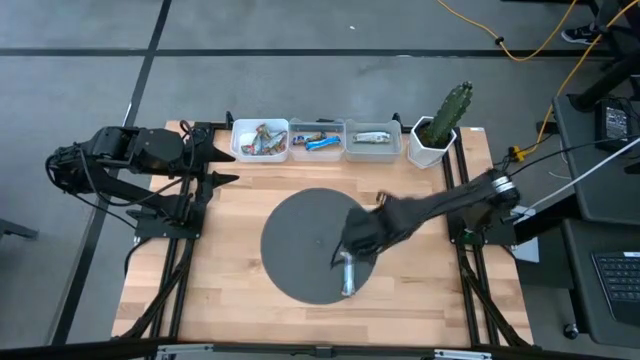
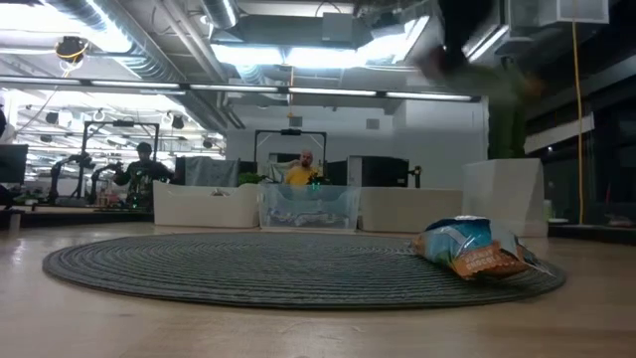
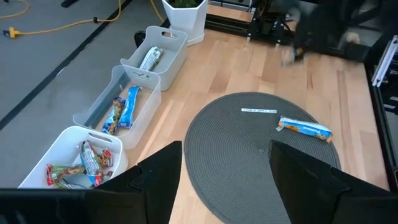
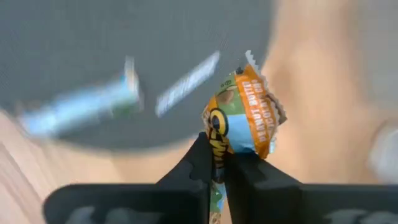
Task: Pick and place Granola Bars by type
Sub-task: Put the orange granola bar into the gray bin
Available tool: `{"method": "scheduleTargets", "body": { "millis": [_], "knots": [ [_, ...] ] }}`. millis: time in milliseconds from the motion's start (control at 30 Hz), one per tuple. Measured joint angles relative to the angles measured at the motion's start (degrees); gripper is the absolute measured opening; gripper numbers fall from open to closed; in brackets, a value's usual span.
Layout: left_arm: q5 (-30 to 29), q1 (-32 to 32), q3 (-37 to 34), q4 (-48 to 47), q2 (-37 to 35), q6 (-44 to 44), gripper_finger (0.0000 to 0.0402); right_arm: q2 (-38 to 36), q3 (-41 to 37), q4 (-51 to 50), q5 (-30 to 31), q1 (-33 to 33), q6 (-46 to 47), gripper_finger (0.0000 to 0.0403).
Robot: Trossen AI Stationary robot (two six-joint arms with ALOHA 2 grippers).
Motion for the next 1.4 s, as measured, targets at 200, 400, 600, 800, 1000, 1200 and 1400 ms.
{"method": "scheduleTargets", "body": {
  "millis": [200,400,600,800,1000,1200,1400],
  "knots": [
    [-0.04,0.0,0.0,-0.01,-0.01,0.06,0.023,-10.3,12.47,0.99,13.08,-0.85,-3.14,0.0032],
    [-0.25,0.0,0.0,0.01,-0.02,0.04,0.023,-18.72,17.09,5.14,22.16,0.11,-9.07,0.0021],
    [-2.25,0.0,0.0,0.02,0.02,-0.61,0.023,-23.23,17.07,7.77,24.12,-6.49,-19.54,0.0021],
    [-5.29,0.0,0.0,0.16,0.02,-1.24,0.023,-23.92,17.06,18.21,7.35,-27.15,-37.75,0.0022],
    [-7.47,0.0,0.0,0.2,0.05,-4.31,0.023,-21.5,14.85,19.08,-4.53,-43.27,-44.84,0.0027],
    [-9.91,0.01,0.0,0.2,0.07,-6.91,0.023,-19.35,-2.33,26.69,-14.4,-55.01,-50.92,0.0021],
    [-10.47,0.02,0.0,0.18,0.07,-7.56,0.023,-17.47,-21.91,43.61,-14.97,-59.34,-55.54,0.0028]
  ]
}}
